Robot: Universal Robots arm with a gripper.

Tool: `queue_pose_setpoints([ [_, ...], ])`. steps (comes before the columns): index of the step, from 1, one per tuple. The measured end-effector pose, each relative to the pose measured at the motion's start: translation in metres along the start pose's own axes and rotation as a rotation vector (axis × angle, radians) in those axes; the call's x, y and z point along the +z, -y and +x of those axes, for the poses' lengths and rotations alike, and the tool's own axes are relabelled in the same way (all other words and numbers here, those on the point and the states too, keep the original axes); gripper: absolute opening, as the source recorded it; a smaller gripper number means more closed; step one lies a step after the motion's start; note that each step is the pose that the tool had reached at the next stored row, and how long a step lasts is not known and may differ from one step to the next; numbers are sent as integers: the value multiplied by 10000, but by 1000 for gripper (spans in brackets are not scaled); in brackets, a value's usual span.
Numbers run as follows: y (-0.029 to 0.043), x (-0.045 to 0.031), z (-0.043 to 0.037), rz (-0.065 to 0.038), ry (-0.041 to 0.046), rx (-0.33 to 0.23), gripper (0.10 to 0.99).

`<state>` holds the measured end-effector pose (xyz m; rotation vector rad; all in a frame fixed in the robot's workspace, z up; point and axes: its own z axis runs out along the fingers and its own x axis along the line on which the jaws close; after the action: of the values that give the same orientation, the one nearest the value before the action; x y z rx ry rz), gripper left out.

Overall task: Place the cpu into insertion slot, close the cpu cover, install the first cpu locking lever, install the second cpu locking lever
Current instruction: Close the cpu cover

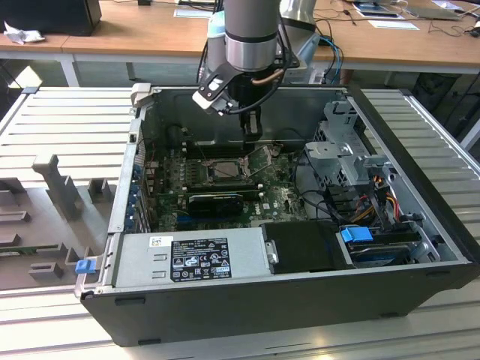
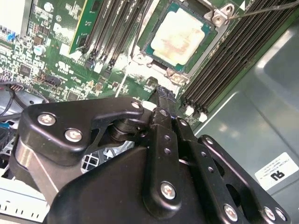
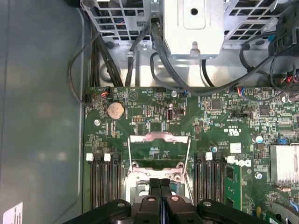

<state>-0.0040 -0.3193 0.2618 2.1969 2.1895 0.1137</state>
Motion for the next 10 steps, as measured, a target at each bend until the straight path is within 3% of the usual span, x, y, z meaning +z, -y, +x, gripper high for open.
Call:
queue_pose_setpoints([
  [6,-107,8,1,18,-1,-1,106],
  [10,-137,-37,3,22,-1,-1,106],
])
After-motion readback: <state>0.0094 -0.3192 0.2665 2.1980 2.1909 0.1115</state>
